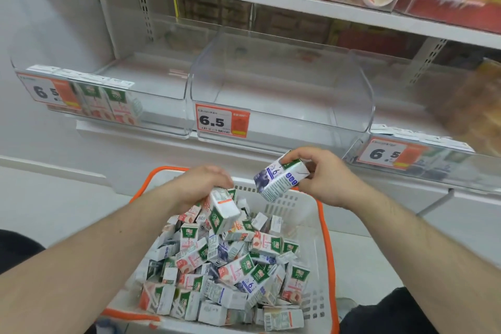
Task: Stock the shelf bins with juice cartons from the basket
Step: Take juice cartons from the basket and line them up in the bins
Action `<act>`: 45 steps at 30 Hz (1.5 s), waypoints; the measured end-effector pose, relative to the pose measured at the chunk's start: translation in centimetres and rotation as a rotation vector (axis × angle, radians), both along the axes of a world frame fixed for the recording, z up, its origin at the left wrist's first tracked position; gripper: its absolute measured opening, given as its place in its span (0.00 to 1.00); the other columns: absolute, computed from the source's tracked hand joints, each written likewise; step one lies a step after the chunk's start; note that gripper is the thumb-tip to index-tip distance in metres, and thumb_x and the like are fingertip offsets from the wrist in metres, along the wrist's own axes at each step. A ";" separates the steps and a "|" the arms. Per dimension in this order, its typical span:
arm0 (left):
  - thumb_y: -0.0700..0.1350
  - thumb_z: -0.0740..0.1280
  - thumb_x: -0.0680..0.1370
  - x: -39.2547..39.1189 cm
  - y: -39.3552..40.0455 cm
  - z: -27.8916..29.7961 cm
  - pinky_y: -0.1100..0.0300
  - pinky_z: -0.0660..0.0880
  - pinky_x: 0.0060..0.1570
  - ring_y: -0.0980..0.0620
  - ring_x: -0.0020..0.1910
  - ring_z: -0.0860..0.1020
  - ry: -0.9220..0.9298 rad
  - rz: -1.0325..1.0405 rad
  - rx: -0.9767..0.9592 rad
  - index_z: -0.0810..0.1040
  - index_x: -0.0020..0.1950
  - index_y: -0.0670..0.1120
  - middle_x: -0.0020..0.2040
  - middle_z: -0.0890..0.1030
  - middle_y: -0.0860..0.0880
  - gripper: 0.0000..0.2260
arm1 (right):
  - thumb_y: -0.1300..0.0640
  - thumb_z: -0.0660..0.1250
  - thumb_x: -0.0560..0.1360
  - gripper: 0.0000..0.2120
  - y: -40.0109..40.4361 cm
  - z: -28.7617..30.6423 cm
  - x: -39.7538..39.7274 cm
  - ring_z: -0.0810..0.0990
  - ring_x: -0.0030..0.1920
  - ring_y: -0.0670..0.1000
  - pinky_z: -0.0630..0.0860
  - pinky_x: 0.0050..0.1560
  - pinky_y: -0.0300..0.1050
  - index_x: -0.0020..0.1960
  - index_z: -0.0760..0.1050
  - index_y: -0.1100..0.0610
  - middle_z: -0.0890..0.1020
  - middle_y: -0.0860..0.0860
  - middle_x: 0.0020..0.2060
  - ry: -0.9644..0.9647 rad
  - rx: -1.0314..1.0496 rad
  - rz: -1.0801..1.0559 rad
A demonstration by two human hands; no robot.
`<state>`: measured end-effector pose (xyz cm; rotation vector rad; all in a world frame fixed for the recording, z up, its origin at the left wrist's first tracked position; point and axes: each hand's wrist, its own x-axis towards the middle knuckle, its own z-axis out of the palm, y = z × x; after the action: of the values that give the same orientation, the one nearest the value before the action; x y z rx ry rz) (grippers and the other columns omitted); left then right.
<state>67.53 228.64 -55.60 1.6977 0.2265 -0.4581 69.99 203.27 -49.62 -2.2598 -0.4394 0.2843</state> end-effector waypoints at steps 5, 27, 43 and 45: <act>0.38 0.73 0.70 0.4 -3.4 2.2 0.61 0.68 0.26 0.53 0.32 0.74 -0.134 -0.311 0.200 0.75 0.62 0.53 0.44 0.79 0.52 0.23 | 0.60 0.74 0.64 0.11 -1.2 0.2 -0.9 0.79 0.48 0.51 0.76 0.49 0.45 0.41 0.79 0.45 0.78 0.47 0.49 -0.238 0.025 0.035; 0.60 0.60 0.64 2.7 -18.6 6.2 0.59 0.71 0.44 0.62 0.47 0.74 -0.742 -0.094 0.267 0.76 0.49 0.65 0.47 0.78 0.56 0.15 | 0.47 0.70 0.67 0.19 -6.2 3.7 -2.5 0.76 0.47 0.42 0.74 0.49 0.36 0.52 0.82 0.58 0.81 0.49 0.46 -0.903 0.079 -0.556; 0.48 0.68 0.75 4.3 -25.3 6.0 0.54 0.72 0.60 0.58 0.69 0.67 -0.787 -0.190 0.492 0.62 0.75 0.60 0.76 0.58 0.62 0.30 | 0.50 0.64 0.75 0.18 -25.3 5.3 3.8 0.76 0.63 0.51 0.67 0.67 0.46 0.59 0.81 0.59 0.81 0.51 0.60 -0.805 -0.135 -1.185; 0.47 0.68 0.75 4.4 -25.4 5.9 0.55 0.72 0.59 0.58 0.67 0.68 -0.790 -0.164 0.490 0.64 0.75 0.59 0.75 0.59 0.63 0.29 | 0.47 0.64 0.76 0.18 -26.0 4.1 4.5 0.74 0.65 0.51 0.63 0.70 0.51 0.60 0.81 0.56 0.80 0.50 0.63 -0.652 -0.216 -1.163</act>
<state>71.95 203.28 -49.70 2.2512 -0.4130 0.1952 74.47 177.30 -45.56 -2.3775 0.6484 -1.0433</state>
